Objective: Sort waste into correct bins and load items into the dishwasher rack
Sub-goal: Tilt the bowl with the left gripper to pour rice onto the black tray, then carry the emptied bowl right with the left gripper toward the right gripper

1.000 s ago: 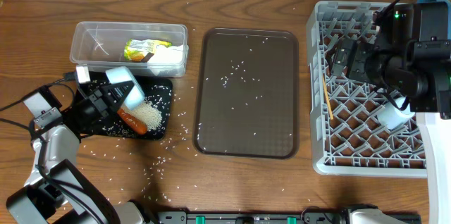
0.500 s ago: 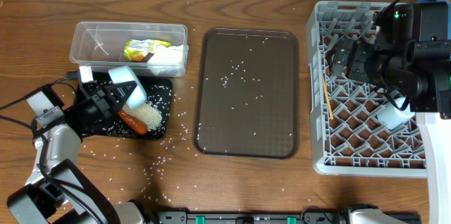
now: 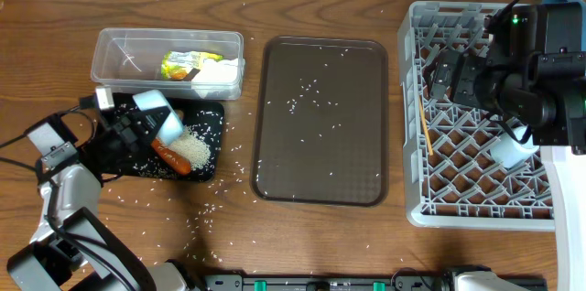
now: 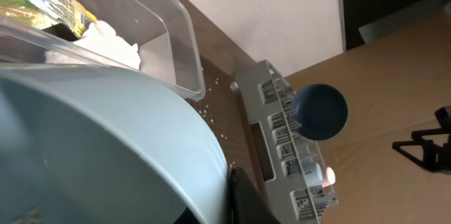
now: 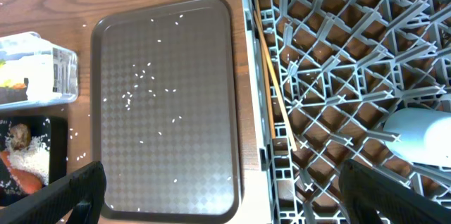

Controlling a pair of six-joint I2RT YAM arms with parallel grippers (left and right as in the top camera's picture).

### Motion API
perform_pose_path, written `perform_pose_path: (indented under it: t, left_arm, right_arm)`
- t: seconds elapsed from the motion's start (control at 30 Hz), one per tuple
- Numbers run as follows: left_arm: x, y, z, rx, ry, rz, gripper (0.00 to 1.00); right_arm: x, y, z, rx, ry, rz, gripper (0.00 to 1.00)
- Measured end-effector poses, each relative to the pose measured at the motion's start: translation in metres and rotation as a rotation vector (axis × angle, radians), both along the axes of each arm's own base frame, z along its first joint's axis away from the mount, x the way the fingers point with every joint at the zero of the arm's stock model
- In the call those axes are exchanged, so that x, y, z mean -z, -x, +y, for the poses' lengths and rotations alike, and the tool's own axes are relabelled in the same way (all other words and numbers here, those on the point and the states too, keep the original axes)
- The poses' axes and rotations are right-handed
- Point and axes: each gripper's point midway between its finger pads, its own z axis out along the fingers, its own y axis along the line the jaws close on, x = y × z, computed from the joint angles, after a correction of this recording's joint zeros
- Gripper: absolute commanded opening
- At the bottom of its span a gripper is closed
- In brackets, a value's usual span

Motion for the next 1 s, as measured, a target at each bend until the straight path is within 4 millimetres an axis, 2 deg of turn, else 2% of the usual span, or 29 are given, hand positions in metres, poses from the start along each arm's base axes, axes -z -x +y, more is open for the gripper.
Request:
perform_pose_path:
  t: [0.3, 0.57, 0.7, 1.0]
  left_arm:
    - [-0.015, 0.002, -0.002, 0.052, -0.017, -0.134, 0.06]
    - [-0.016, 0.001, -0.001, 0.042, 0.015, -0.096, 0.06]
    - [-0.003, -0.003, 0.005, -0.020, 0.034, 0.021, 0.06]
    - [-0.017, -0.002, -0.004, 0.047, 0.039, -0.072, 0.06]
  right_arm:
    - [0.001, 0.001, 0.000, 0.000, 0.000, 0.004, 0.99]
    - [0.002, 0.002, 0.000, 0.000, 0.001, 0.012, 0.99]
    - [0.002, 0.002, 0.000, 0.000, 0.001, 0.011, 0.99]
    - [0.003, 0.004, 0.000, 0.000, 0.002, 0.022, 0.99]
